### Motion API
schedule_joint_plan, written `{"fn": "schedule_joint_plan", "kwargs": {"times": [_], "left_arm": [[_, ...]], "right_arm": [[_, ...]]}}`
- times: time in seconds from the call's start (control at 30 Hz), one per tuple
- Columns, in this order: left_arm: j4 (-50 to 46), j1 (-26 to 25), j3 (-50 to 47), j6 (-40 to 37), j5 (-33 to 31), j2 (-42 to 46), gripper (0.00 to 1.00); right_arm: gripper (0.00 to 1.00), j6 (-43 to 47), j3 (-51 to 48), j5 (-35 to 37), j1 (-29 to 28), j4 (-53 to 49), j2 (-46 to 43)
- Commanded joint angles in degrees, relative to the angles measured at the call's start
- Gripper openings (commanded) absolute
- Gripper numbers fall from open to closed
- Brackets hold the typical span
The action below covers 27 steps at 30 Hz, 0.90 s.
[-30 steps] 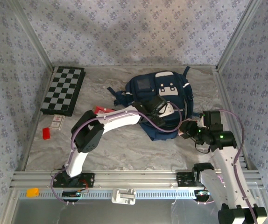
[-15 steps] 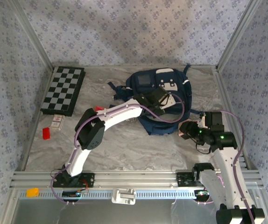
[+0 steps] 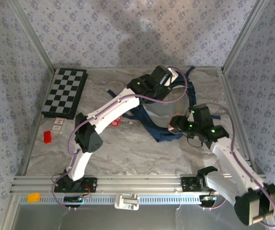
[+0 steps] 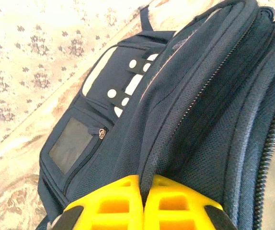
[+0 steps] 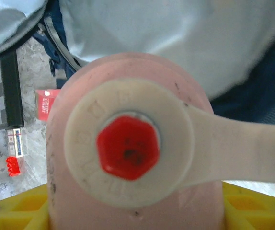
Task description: Pack books, pencil case, and school supplies into a backpack
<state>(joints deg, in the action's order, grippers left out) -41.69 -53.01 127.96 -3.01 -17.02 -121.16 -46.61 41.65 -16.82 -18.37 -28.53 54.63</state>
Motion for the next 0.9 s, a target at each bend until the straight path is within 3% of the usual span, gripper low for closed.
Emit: {"fn": "schedule_joint_plan", "kwargs": {"times": [0.0,0.2,0.27,0.53,0.7,0.8,0.87], "left_arm": [[1.2,-0.5,4.2,4.3,-2.2,5.0,0.00],[0.4,-0.3,4.6,6.3,-2.8,5.6,0.00],[0.1,-0.3,4.4,7.0,-2.2,6.0,0.00],[0.8,-0.2,4.2,8.6,-0.8,5.9,0.00],[0.3,-0.1,4.2,8.7,-0.8,5.8,0.00],[0.0,0.2,4.2,8.7,-1.1,5.9,0.00],[0.0,0.3,4.2,8.6,-1.0,5.9,0.00]], "right_arm": [[0.52,-5.1,0.3,5.4,-2.9,17.9,7.3],[0.54,-8.3,-0.5,13.5,-5.2,38.5,20.0],[0.54,-8.6,-0.3,12.7,-4.3,45.8,24.5],[0.56,-7.5,7.3,10.1,-3.6,57.0,40.4],[0.61,-8.0,8.8,9.3,-2.4,55.8,43.6],[0.75,-7.0,7.4,10.7,-2.3,53.4,41.5],[0.80,-7.3,6.2,11.5,-1.9,51.7,40.1]]}}
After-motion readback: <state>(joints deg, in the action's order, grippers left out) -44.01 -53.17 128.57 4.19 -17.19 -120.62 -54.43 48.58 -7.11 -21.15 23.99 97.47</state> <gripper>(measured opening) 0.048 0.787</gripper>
